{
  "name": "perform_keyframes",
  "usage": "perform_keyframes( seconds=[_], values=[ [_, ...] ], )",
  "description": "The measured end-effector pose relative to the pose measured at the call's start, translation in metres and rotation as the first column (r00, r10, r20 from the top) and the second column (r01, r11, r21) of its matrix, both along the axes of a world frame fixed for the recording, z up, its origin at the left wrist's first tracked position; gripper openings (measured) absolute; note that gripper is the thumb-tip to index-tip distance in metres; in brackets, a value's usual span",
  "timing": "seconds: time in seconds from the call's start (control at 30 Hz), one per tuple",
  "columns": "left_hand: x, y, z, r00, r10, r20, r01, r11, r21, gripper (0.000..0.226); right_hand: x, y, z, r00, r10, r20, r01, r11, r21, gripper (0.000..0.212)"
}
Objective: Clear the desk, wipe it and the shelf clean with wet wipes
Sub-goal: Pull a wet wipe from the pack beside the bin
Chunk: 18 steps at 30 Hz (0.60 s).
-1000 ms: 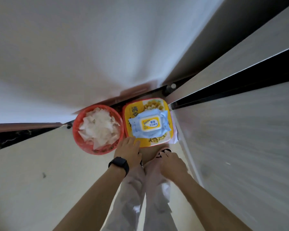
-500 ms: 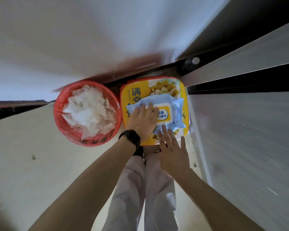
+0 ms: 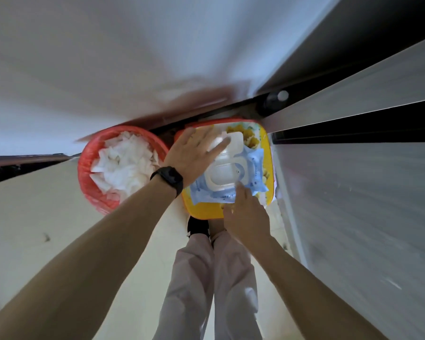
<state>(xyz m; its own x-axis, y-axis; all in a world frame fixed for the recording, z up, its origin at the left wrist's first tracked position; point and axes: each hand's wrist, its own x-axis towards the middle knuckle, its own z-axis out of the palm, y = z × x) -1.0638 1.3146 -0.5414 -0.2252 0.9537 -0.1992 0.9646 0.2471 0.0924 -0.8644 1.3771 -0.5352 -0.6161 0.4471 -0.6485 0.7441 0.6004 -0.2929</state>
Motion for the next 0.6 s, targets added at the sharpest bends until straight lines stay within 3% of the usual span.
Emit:
perform_keyframes(
  seconds=[0.07,0.17,0.27,0.33,0.47,0.6],
  values=[
    [0.010,-0.016,-0.008,0.992,-0.106,0.063,0.113,0.988,-0.110,0.046,-0.013,0.007,0.000,0.970,-0.241,-0.003,0.239,0.964,-0.115,0.058],
    [0.027,-0.031,-0.012,0.944,0.139,0.299,-0.027,0.936,-0.350,0.060,-0.030,0.011,0.000,0.826,-0.564,0.017,0.553,0.804,-0.217,0.047],
    [0.042,-0.037,-0.015,0.870,0.316,0.379,-0.200,0.928,-0.314,0.062,-0.048,0.007,-0.007,0.589,-0.805,0.074,0.788,0.552,-0.271,0.049],
    [0.043,-0.037,-0.016,0.812,0.385,0.438,-0.275,0.915,-0.294,0.061,-0.054,0.002,-0.014,0.509,-0.858,0.067,0.832,0.471,-0.292,0.051],
    [0.041,-0.032,-0.014,0.731,0.452,0.511,-0.351,0.892,-0.287,0.056,-0.048,0.001,-0.023,0.515,-0.857,-0.002,0.836,0.503,-0.221,0.023],
    [0.044,-0.034,-0.017,0.703,0.447,0.553,-0.341,0.894,-0.289,0.054,-0.041,0.011,-0.023,0.667,-0.730,-0.146,0.735,0.678,-0.033,0.016]
  ],
)
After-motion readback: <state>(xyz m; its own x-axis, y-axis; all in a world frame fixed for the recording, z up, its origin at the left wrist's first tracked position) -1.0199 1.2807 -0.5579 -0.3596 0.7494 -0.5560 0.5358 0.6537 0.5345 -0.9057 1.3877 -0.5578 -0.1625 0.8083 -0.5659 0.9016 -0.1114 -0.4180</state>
